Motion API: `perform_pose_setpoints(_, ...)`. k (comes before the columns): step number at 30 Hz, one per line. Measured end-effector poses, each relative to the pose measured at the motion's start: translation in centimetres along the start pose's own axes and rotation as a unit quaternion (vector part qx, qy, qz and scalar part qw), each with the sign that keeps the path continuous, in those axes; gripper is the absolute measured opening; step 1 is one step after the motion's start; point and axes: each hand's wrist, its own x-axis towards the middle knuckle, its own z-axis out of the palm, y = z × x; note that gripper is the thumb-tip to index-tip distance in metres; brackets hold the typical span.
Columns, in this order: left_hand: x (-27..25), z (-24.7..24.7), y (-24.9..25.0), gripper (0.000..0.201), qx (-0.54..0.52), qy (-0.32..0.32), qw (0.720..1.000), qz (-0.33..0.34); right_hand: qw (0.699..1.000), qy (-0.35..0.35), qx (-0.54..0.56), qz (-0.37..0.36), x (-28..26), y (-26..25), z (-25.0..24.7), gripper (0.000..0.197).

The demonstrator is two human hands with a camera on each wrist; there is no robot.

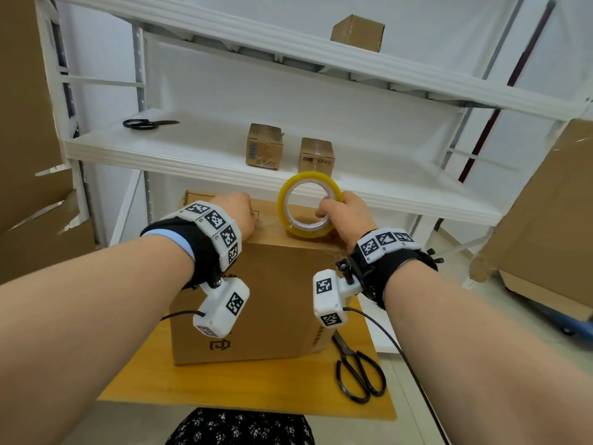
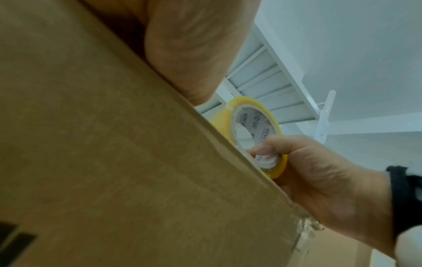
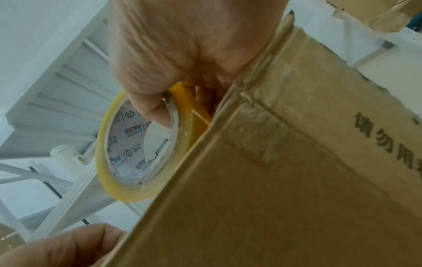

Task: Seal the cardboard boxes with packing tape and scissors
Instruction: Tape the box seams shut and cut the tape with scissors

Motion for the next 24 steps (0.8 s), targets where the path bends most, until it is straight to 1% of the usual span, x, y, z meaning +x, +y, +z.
perform_pose_setpoints(2, 0.0, -0.4, 1.0, 0.020, 0.013, -0.013, 1.000, 0.012, 0.999, -0.030, 0.006, 0.011, -0.1, 0.1, 0.1, 0.025)
perform_pose_setpoints(5, 0.0, -0.1, 3.0, 0.014, -0.023, -0.022, 0.999, 0.036, 0.997, -0.078, 0.011, -0.006, -0.2, 0.1, 0.1, 0.055)
perform_pose_setpoints(9, -0.3, 1.0, 3.7, 0.016, -0.030, -0.020, 0.999, 0.026, 0.983, -0.166, 0.072, 0.004, 0.0, 0.8, -0.3, 0.082)
perform_pose_setpoints(10, -0.3, 1.1, 3.6, 0.016, -0.031, -0.019, 0.999, 0.024, 0.981, -0.174, 0.085, 0.002, 0.0, 0.9, -0.5, 0.082)
perform_pose_setpoints(13, -0.3, 1.1, 3.3, 0.012, -0.034, -0.010, 0.999, 0.023, 0.984, -0.156, 0.082, -0.022, 0.1, 0.6, -1.0, 0.070)
perform_pose_setpoints(17, -0.3, 1.2, 2.9, 0.010, -0.042, 0.001, 0.999, 0.016, 0.990, -0.125, 0.053, -0.023, 0.0, -0.2, -1.6, 0.068)
perform_pose_setpoints(21, -0.2, 1.3, 2.5, 0.017, -0.054, -0.003, 0.998, 0.011, 0.996, -0.043, 0.074, 0.015, 0.2, 0.4, -2.6, 0.062)
perform_pose_setpoints(23, 0.0, 1.4, 2.6, 0.019, -0.040, -0.007, 0.999, 0.009, 0.995, -0.038, 0.079, 0.039, 0.1, 0.9, -2.9, 0.055)
perform_pose_setpoints(24, 0.2, 1.3, 2.8, 0.019, -0.030, -0.012, 0.999, 0.007, 0.995, -0.048, 0.073, 0.051, -0.1, 1.1, -2.9, 0.052)
